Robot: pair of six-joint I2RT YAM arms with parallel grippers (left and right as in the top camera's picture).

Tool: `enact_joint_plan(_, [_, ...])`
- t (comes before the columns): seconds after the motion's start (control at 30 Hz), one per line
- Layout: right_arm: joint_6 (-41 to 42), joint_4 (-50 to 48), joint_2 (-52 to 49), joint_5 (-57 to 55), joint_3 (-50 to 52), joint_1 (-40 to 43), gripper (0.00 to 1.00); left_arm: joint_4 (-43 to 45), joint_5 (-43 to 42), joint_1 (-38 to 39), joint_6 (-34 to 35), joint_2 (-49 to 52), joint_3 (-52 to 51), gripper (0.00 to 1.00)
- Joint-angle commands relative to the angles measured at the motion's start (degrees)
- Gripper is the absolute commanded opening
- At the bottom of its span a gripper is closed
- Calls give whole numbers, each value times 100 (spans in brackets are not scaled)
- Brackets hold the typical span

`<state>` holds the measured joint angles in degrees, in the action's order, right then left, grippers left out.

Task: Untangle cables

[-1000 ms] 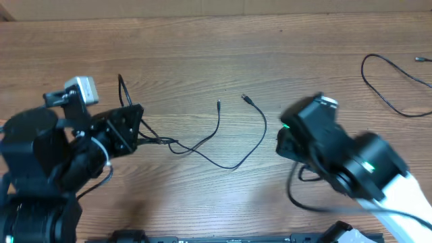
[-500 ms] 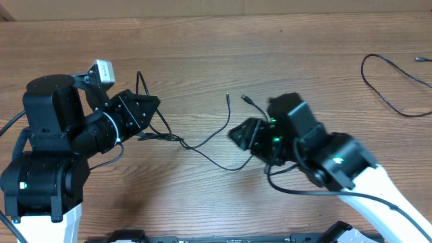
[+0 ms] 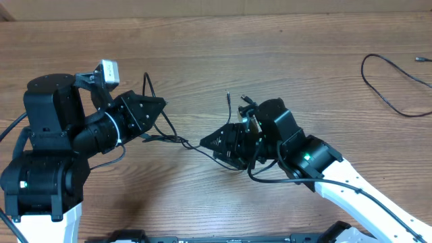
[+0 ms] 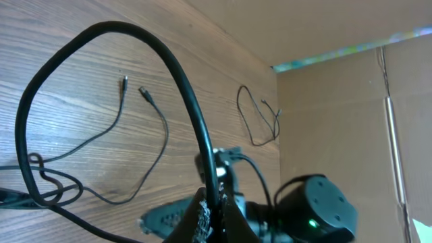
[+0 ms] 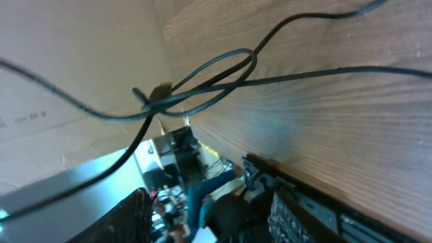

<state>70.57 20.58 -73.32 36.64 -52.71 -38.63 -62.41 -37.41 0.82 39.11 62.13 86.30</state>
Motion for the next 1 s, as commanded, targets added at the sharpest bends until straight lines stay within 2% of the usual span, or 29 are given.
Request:
enact_joint_plan(0.0, [505,-111,-199,122,-9,-37,52,11,-195,114,129,-76,76,4])
enact_joint_plan(0.27, [798,-1054,-638,-164,-9,-581,51,164,-94,391,337,-74,76,5])
enact_joint_plan(0.43, [1351,-1467,-872,-229,-9,-640,50,160,-96,555,337,-74,76,4])
enact_joint_plan(0.97, [1878,-1602,-1292,-658,-9,-643,44,146,-120,634,339,-74,76,4])
